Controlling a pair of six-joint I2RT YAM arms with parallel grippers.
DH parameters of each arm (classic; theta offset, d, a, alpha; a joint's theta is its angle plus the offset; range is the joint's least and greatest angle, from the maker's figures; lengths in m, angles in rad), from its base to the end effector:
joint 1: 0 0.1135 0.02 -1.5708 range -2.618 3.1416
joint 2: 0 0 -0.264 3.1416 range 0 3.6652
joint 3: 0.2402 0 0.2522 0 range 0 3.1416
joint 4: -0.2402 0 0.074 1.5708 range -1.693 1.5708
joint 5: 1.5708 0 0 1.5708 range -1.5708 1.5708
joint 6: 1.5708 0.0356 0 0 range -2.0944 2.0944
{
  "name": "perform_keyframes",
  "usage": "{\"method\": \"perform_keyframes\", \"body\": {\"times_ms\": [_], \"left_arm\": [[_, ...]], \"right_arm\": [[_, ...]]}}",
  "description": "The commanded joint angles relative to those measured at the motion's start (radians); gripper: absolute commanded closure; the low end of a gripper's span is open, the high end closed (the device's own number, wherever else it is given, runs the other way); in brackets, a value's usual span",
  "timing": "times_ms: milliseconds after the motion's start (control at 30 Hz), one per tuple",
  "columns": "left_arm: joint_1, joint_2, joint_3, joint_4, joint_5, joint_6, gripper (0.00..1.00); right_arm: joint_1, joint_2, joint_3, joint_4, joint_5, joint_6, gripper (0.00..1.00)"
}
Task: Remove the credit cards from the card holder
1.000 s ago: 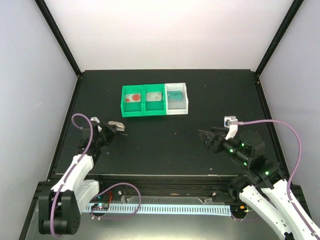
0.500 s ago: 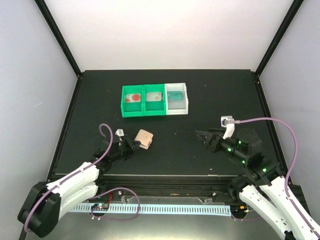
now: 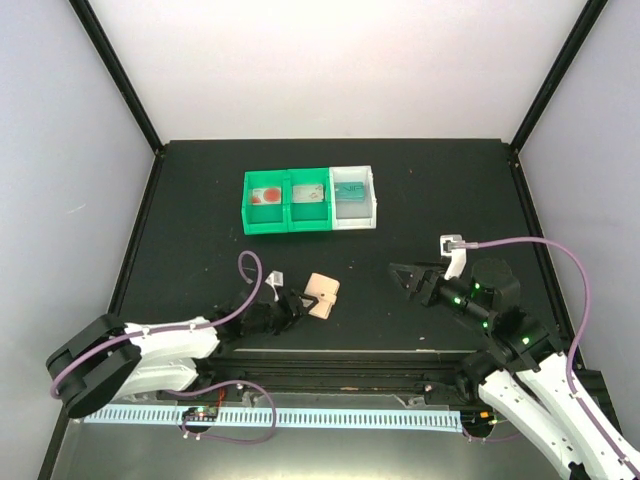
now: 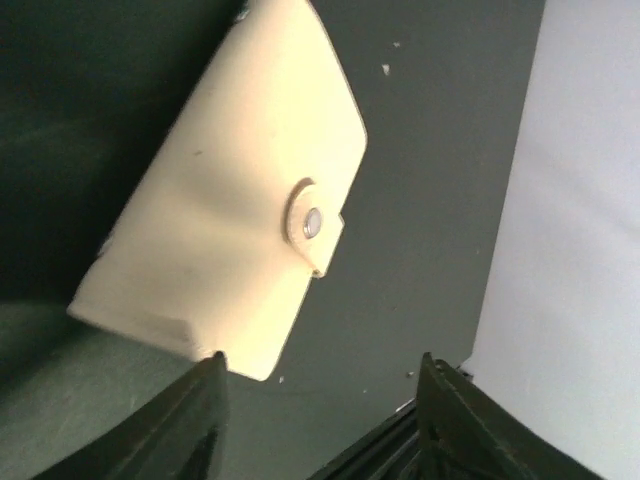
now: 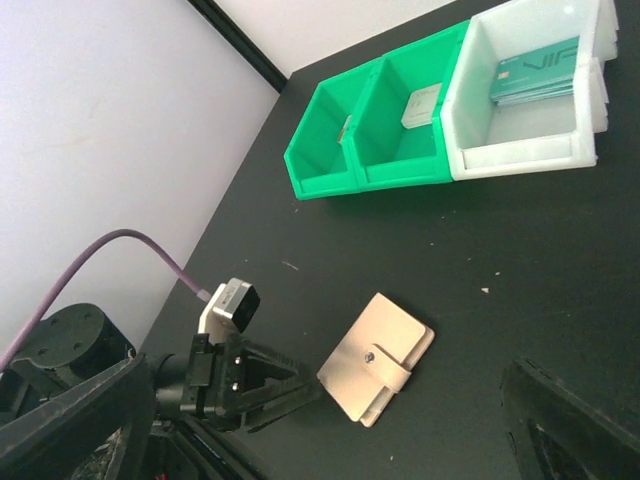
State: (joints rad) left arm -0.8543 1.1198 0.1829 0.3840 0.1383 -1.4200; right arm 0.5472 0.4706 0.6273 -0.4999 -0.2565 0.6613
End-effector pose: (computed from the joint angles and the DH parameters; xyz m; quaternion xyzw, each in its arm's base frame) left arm 0.1220 -0.1475 0.1319 -0.2108 0.8460 -0.4665 0.1495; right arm 0.0973 0.0698 0.2942 -0.0273 0.8136 0.4106 0.4107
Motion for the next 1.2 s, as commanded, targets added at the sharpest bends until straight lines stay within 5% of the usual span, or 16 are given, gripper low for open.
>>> {"method": "perform_keyframes", "body": {"times_ms": [0, 133, 300, 467, 800, 967, 1167], "left_arm": [[-0.001, 0.019, 0.067, 0.105, 0.026, 0.053, 0.40], [0.059, 0.010, 0.136, -0.068, 0.058, 0.209, 0.34], [0.210, 0.014, 0.161, -0.220, 0.164, 0.416, 0.35], [0.231, 0.056, 0.220, -0.346, 0.163, 0.548, 0.38], [0.206, 0.240, 0.212, -0.189, 0.314, 0.512, 0.52], [0.140, 0.289, 0.186, -0.008, 0.365, 0.435, 0.61], [0.120, 0.259, 0.169, 0.080, 0.382, 0.397, 0.61]], "right_arm": [[-0.004, -0.008, -0.010, 0.056, -0.056, 0.035, 0.05], [-0.006, 0.022, -0.003, 0.023, -0.002, 0.053, 0.06], [-0.004, 0.108, 0.010, -0.027, 0.024, 0.055, 0.10], [-0.005, 0.179, -0.018, -0.002, -0.012, 0.064, 0.17], [-0.003, 0.265, -0.066, 0.040, -0.019, 0.109, 0.42], [0.006, 0.285, -0.074, 0.077, -0.053, 0.084, 0.45], [0.051, 0.386, -0.049, 0.110, -0.053, 0.058, 0.47]]}}
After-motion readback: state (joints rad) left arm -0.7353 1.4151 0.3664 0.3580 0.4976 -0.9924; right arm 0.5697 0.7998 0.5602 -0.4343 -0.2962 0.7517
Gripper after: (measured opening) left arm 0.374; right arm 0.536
